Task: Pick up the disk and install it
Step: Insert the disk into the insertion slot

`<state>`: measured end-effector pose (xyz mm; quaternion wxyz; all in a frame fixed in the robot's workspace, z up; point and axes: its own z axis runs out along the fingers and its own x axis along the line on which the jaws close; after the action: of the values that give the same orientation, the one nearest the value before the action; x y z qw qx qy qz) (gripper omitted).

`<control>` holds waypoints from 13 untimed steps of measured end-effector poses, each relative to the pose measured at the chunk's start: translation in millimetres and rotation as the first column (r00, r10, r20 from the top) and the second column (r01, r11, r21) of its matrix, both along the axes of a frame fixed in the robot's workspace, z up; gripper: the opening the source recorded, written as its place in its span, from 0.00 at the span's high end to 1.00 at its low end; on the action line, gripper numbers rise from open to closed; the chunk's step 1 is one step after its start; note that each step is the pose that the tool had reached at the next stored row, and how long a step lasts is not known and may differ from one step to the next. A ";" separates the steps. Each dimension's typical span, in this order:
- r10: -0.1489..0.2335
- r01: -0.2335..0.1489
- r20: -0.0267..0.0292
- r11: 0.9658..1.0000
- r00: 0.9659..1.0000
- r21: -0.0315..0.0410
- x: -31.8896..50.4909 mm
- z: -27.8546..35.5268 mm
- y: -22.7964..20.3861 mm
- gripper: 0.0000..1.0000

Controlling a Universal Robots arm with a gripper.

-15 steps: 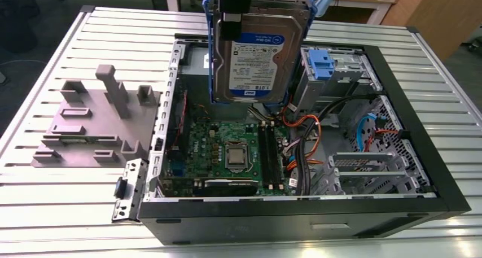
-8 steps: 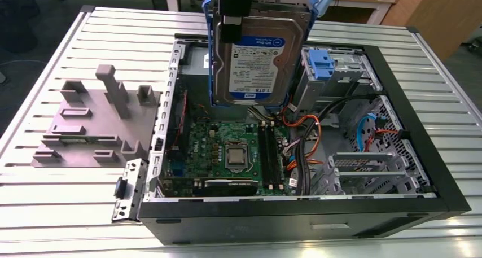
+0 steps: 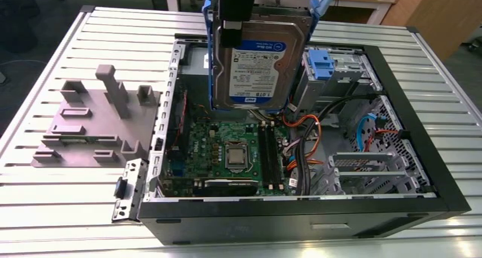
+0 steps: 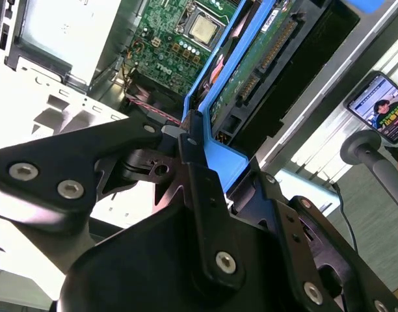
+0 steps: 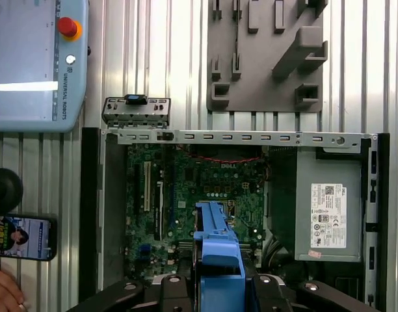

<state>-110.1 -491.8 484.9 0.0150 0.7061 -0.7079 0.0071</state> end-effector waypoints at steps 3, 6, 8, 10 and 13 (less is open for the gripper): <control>0.000 0.000 0.000 1.000 1.000 0.000 0.2 -0.1 -0.6 0.64; 0.000 0.000 0.000 1.000 1.000 0.000 1.9 -0.1 -0.8 0.64; 0.000 0.000 0.000 1.000 1.000 0.000 3.2 -0.5 -0.7 0.64; 0.000 0.000 0.000 1.000 1.000 -0.001 3.3 -0.8 -0.9 0.64; 0.000 0.000 0.000 1.000 1.000 -0.001 3.7 -1.6 -2.0 0.64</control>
<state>-106.4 -493.8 483.3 0.0154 0.7061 -0.7079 0.0075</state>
